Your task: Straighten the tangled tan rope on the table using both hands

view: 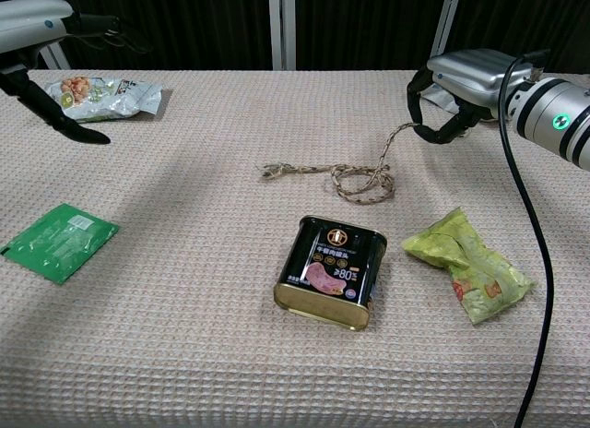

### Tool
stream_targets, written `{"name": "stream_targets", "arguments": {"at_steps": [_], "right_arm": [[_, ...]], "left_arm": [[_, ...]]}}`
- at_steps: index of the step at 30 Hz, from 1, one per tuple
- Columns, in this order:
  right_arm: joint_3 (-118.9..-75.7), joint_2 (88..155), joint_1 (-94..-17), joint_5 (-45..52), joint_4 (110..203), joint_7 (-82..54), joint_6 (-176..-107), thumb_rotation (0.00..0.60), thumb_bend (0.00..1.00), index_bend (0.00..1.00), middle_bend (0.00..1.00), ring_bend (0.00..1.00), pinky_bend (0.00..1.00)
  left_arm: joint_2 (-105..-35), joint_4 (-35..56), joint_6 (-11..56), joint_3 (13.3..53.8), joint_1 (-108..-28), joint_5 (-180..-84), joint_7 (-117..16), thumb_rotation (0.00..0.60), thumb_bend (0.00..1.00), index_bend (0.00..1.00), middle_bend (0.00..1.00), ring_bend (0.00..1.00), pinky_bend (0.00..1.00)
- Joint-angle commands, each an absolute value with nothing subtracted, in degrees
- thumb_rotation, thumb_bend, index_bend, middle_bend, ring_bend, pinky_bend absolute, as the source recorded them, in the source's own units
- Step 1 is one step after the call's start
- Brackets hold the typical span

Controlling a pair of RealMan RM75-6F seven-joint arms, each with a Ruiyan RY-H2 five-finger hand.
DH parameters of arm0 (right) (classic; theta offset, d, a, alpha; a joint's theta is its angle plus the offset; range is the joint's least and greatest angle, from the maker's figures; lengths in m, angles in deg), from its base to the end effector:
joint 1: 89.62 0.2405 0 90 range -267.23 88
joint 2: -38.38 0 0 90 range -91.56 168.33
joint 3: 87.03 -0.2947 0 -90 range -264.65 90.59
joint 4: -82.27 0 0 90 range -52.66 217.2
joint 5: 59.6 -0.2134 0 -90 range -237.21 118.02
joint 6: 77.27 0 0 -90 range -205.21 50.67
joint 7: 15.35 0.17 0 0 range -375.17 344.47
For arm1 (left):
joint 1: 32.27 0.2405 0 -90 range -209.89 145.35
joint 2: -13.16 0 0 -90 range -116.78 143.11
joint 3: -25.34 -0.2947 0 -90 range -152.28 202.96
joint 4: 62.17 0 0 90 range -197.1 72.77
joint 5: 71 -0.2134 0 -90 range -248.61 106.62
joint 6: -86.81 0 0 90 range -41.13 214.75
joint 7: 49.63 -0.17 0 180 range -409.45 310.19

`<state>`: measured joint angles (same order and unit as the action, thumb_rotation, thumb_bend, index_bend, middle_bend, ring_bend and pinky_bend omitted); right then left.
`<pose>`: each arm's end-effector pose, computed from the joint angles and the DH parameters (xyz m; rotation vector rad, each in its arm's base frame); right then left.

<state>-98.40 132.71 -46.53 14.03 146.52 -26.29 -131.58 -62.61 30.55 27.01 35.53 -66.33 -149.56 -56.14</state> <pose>-0.2018 -0.4380 -0.0273 1.8244 -0.7711 0.9100 -0.1945 0.3666 0.0551 -1.8224 -0.9199 -1.0869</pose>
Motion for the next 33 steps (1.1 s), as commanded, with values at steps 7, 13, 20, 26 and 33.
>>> {"name": "stream_targets", "arguments": {"at_steps": [7,13,20,26,33], "right_arm": [[-98.4,131.4,-47.3,14.3,147.1,-25.4,-132.8,0.6,0.45,0.64,0.36,0.12,0.12],[-98.5,129.3,-48.3,14.2,149.1,-26.0,-134.3,0.6,0.45,0.64,0.36,0.12,0.12],[-98.8,127.6,-49.1,13.5,150.6,-26.1,-135.0,0.6,0.46,0.64,0.36,0.12,0.12],[-99.1,126.9,-49.3,13.0,150.8,-26.0,-135.0,0.6,0.46,0.64,0.36,0.12,0.12],[-99.3,126.5,-49.2,12.8,150.3,-25.5,-134.7,0.6,0.46,0.64,0.36,0.12,0.12]], "left_arm": [[-65.4,29.3,30.2,37.2,-69.7,-146.1,-56.5,0.6,0.07,0.25,0.15,0.1,0.14],[-72.5,24.1,36.4,40.1,-76.2,-140.9,-57.2,0.6,0.12,0.3,0.15,0.1,0.14],[-84.6,12.3,43.4,43.6,-85.0,-132.8,-58.6,0.6,0.2,0.34,0.15,0.1,0.14],[-92.3,2.5,46.9,45.3,-90.7,-126.9,-60.4,0.6,0.2,0.36,0.15,0.1,0.14],[-98.5,-6.3,48.6,45.6,-94.4,-122.9,-62.1,0.6,0.2,0.4,0.15,0.1,0.14]]}}
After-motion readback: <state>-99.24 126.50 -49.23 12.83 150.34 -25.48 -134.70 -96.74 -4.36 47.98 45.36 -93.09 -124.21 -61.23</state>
